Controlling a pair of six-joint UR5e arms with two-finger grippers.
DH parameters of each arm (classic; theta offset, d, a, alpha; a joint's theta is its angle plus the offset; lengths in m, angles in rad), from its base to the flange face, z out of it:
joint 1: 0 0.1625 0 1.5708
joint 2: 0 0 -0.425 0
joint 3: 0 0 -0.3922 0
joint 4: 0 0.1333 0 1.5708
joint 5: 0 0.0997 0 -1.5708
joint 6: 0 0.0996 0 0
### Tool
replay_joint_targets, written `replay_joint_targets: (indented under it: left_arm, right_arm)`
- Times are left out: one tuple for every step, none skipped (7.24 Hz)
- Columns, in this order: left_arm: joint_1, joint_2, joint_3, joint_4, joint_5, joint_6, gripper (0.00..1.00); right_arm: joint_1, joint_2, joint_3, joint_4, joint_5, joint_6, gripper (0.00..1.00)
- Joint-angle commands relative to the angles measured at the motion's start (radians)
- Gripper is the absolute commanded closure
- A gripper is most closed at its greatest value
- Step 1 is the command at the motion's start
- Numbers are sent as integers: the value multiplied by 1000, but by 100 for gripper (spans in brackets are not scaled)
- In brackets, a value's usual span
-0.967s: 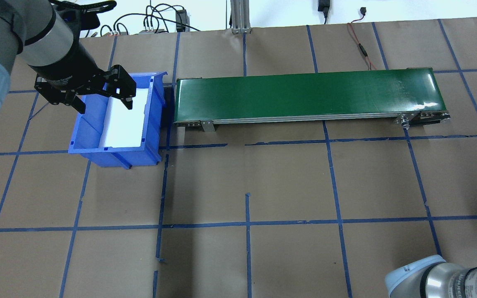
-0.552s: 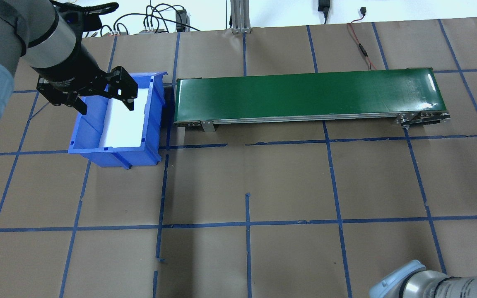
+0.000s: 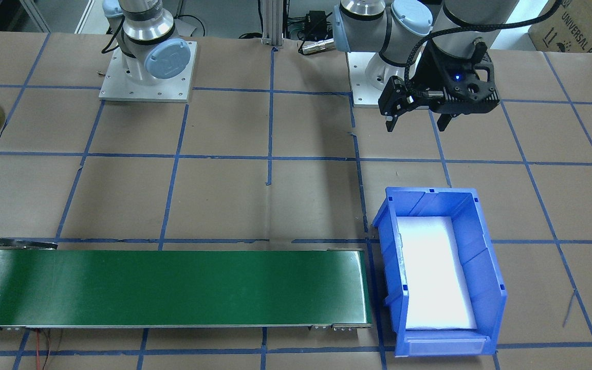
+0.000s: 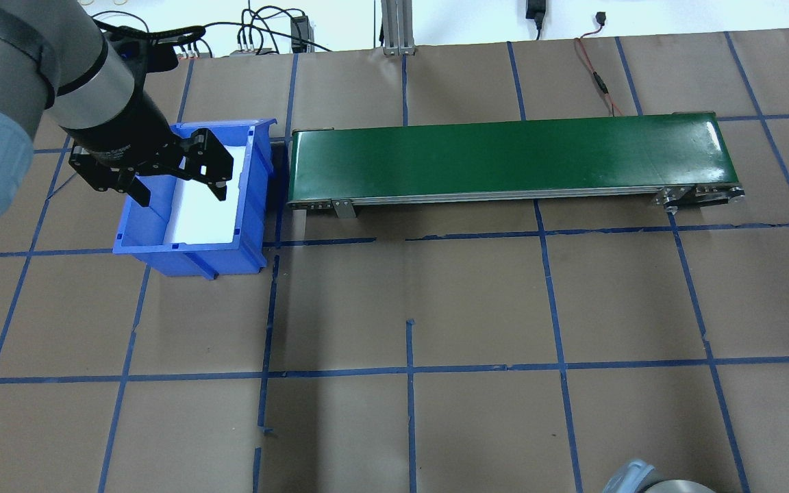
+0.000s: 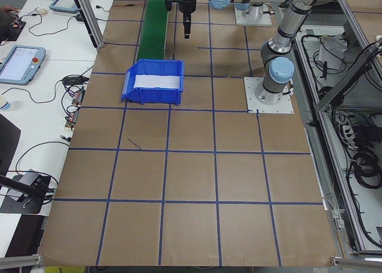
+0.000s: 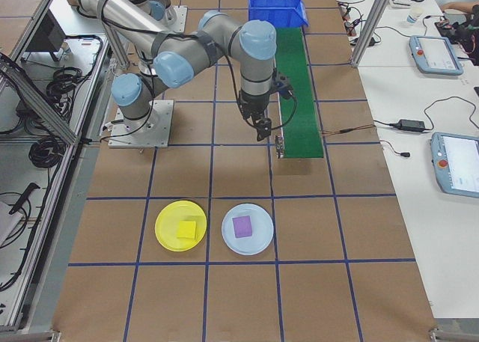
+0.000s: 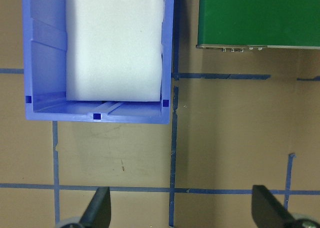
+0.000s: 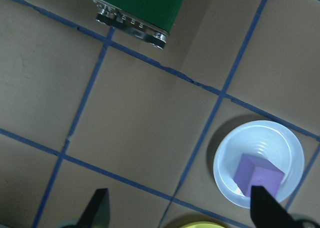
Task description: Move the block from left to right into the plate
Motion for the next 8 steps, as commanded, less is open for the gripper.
replay_joint_targets:
  left_arm:
    - [0, 0, -4, 3, 1, -1, 0]
    - [0, 0, -4, 3, 1, -1, 0]
    - [0, 0, -4, 4, 1, 0, 0]
    - [0, 0, -6, 4, 1, -1, 0]
    - [0, -6, -4, 7, 1, -1, 0]
    - [0, -6, -4, 6, 1, 0, 0]
    - [2, -5, -4, 6, 1, 0, 0]
    - [0, -6, -4, 6, 1, 0, 0]
  right_arm:
    - [231, -45, 3, 85, -3, 398, 0]
    - [325, -48, 3, 125, -4, 538, 0]
    - [415, -50, 2, 147, -10, 687, 0]
    - [501, -50, 3, 156, -11, 828, 0]
    - [596, -50, 2, 156, -11, 968, 0]
    - [675, -50, 5, 161, -13, 1081, 0]
    - [735, -48, 5, 155, -11, 1163, 0]
    - [761, -46, 6, 145, -1, 1215, 0]
